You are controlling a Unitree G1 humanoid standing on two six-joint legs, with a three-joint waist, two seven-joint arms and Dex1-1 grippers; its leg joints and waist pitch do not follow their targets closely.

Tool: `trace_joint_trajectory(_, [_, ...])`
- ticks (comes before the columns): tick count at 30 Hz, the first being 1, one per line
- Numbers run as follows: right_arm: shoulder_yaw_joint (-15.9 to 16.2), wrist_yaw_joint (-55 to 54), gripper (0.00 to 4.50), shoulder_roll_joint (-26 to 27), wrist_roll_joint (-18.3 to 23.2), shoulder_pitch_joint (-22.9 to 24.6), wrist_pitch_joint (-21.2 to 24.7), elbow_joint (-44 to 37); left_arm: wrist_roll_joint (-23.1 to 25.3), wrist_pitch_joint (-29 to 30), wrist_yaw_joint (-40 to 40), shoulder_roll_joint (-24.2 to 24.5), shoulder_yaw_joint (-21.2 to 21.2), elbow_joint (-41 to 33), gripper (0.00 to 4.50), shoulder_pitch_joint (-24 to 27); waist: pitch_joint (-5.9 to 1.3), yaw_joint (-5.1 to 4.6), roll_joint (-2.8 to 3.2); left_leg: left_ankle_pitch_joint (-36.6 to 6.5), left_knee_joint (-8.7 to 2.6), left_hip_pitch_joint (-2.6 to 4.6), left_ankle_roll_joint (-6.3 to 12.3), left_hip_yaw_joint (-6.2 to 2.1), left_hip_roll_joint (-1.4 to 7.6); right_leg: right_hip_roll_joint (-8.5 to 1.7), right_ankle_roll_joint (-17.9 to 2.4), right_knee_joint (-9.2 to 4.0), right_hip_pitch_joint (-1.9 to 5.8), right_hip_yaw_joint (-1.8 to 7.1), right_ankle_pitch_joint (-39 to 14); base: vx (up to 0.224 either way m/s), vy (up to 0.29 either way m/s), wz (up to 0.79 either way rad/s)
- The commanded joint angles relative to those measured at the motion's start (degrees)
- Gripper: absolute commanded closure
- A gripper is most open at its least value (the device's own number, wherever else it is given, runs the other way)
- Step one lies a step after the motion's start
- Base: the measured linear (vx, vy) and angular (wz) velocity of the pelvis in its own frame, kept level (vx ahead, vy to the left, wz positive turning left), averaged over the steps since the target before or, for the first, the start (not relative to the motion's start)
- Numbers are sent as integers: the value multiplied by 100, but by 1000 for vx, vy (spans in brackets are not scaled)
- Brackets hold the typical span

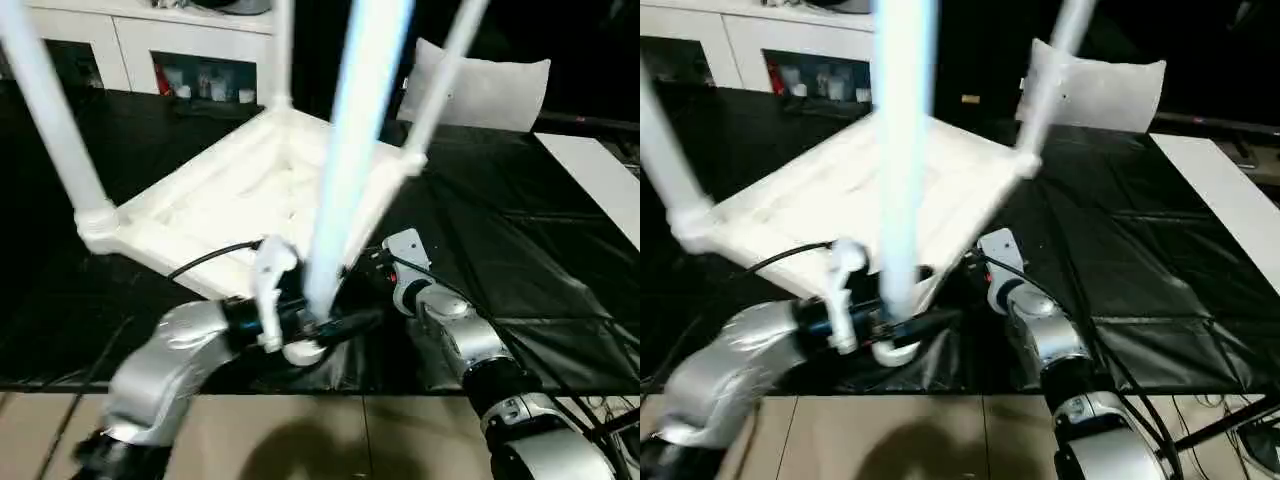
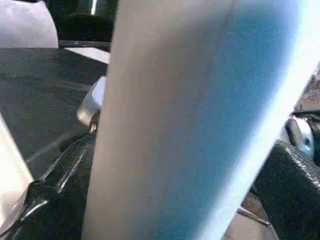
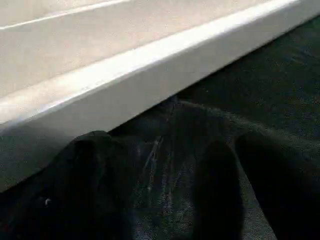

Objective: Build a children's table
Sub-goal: Rotate table base

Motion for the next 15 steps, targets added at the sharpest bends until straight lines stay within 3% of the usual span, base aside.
trace_joint_trajectory(1, [110, 223, 0, 112, -66, -61, -161, 24, 45, -101, 31, -240, -287, 65, 6, -212, -335, 42, 106, 115, -426, -42, 245, -62, 307, -477, -1438, -312, 354, 324, 286, 0, 0, 0])
trace_joint_trajectory(4, [104, 236, 0, 119, -63, -36, -214, 50, 10, -140, 55, -472, -354, 221, 6, -390, -336, 39, 107, 61, -420, -33, 274, -54, 309, -472, -1492, -327, 350, 321, 268, 0, 0, 0])
trace_joint_trajectory(5, [95, 237, 0, 120, -62, -37, -226, 62, 24, -167, 62, -522, -363, 269, 6, -428, -332, 33, 140, 10, -423, -27, 261, -53, 313, -469, -1508, -338, 344, 317, 243, 0, 0, 0])
trace_joint_trajectory(8, [1, 188, 0, 88, -36, -51, -291, 120, 15, -211, 38, -705, -384, 425, 6, -549, -338, 40, 160, -24, -418, -29, 259, -60, 314, -477, -1537, -332, 356, 320, 251, 0, 0, 0])
trace_joint_trajectory(10, [-49, 157, 0, 51, -19, -58, -308, 131, -26, -199, -3, -754, -409, 422, 6, -560, -340, 41, 141, -37, -418, -27, 263, -60, 323, -480, -1552, -334, 361, 320, 256, 0, 0, 0])
trace_joint_trajectory(15, [-269, 172, 0, -257, 59, -14, -352, 55, 224, -483, 146, -780, -351, 719, 6, -651, -344, 51, 152, 69, -402, -34, 424, -53, 312, -468, -1629, -327, 369, 314, 452, 0, 0, 0])
